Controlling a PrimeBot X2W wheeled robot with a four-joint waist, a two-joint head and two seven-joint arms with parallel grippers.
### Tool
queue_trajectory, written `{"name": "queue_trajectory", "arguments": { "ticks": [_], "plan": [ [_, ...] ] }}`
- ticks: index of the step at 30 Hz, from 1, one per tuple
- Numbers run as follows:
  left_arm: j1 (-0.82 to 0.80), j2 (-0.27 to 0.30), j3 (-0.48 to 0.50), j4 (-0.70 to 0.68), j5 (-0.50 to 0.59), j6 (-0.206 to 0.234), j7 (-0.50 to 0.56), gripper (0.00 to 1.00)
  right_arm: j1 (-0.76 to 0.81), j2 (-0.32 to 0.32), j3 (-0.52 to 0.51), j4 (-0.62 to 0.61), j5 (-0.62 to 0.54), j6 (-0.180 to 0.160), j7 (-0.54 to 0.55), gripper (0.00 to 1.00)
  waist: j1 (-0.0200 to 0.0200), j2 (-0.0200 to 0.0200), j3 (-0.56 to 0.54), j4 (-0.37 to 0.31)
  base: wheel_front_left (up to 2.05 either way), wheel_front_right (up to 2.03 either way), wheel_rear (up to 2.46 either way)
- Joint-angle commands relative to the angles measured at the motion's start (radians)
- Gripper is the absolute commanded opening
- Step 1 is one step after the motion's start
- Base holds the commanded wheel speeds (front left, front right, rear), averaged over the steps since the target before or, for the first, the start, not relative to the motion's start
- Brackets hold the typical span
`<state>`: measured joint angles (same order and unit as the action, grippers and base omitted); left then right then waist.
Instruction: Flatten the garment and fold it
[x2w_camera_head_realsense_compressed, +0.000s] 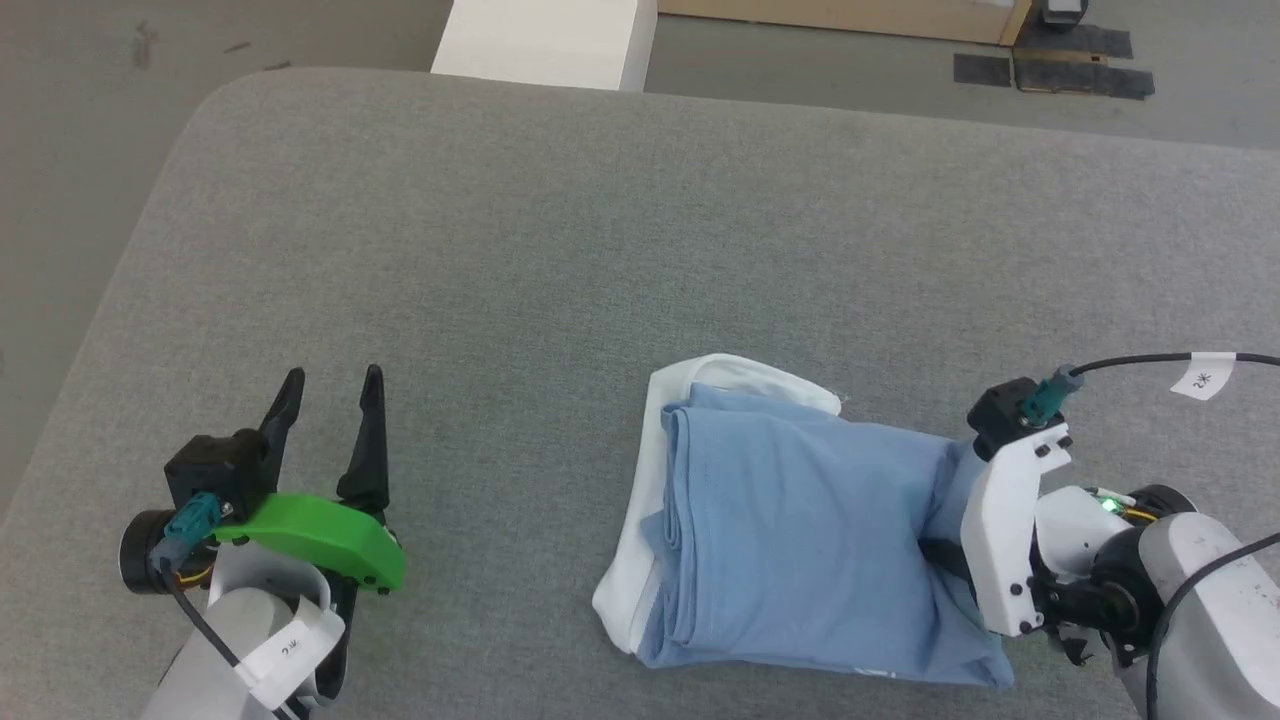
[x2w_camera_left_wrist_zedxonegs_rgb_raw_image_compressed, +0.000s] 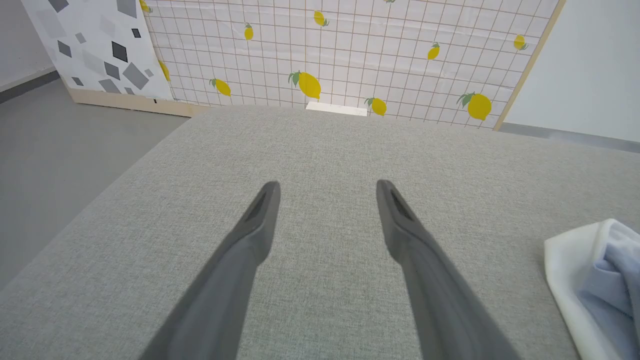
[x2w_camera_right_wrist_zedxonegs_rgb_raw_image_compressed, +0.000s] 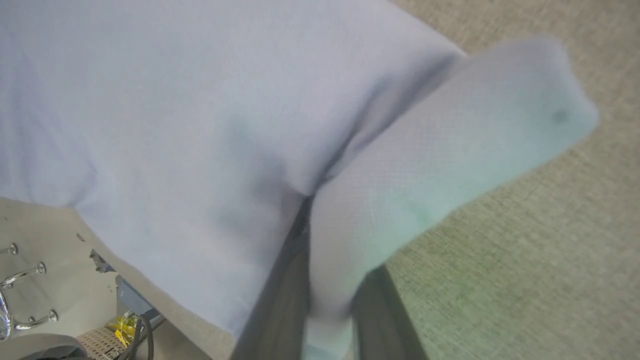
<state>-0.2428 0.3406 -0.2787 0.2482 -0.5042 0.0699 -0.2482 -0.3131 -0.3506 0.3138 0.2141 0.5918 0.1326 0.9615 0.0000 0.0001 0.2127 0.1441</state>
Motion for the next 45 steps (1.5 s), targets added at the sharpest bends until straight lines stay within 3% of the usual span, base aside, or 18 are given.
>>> {"name": "queue_trajectory", "arguments": {
  "ticks": [1,13,19,27,30,37,45],
  "plan": [
    [-0.011,-0.005,0.0,0.004,-0.012,-0.007,-0.005,1.0,0.022,0.001,0.019,0.037,0.0,-0.002,0.006,0.0,0.0,-0.0001,-0.007,0.0,0.0,0.0,0.0],
    [0.021,-0.012,-0.003,0.006,-0.019,-0.007,-0.009,1.0,-0.014,-0.049,0.025,-0.022,0.009,-0.002,-0.014,0.0,0.0,-0.0001,-0.085,-0.031,0.0,0.0,0.0],
    [0.048,-0.009,0.004,-0.022,-0.023,0.002,-0.01,1.0,-0.043,-0.13,0.036,-0.084,0.025,-0.002,0.04,0.0,0.0,-0.0001,-0.098,-0.118,0.0,0.0,0.0],
    [0.028,0.0,0.005,-0.078,-0.022,0.008,-0.004,1.0,-0.115,-0.256,0.007,-0.131,0.01,-0.002,0.109,0.0,0.0,-0.0001,-0.014,-0.263,0.0,0.0,0.0],
    [-0.025,0.019,0.008,-0.133,-0.009,0.011,0.008,1.0,-0.152,-0.318,-0.074,-0.116,-0.018,-0.002,0.103,0.0,0.0,-0.0001,0.09,-0.318,0.0,0.0,0.0],
    [-0.08,0.082,0.035,-0.246,0.016,0.031,0.051,1.0,-0.181,-0.361,-0.253,-0.052,-0.101,-0.002,0.045,0.0,0.0,-0.0001,0.258,-0.366,0.0,0.0,0.0],
    [-0.099,0.169,0.067,-0.404,0.048,0.061,0.133,1.0,-0.208,-0.319,-0.534,0.036,-0.267,-0.002,0.002,0.0,0.0,-0.0001,0.413,-0.397,0.0,0.0,0.0]
  ]
}}
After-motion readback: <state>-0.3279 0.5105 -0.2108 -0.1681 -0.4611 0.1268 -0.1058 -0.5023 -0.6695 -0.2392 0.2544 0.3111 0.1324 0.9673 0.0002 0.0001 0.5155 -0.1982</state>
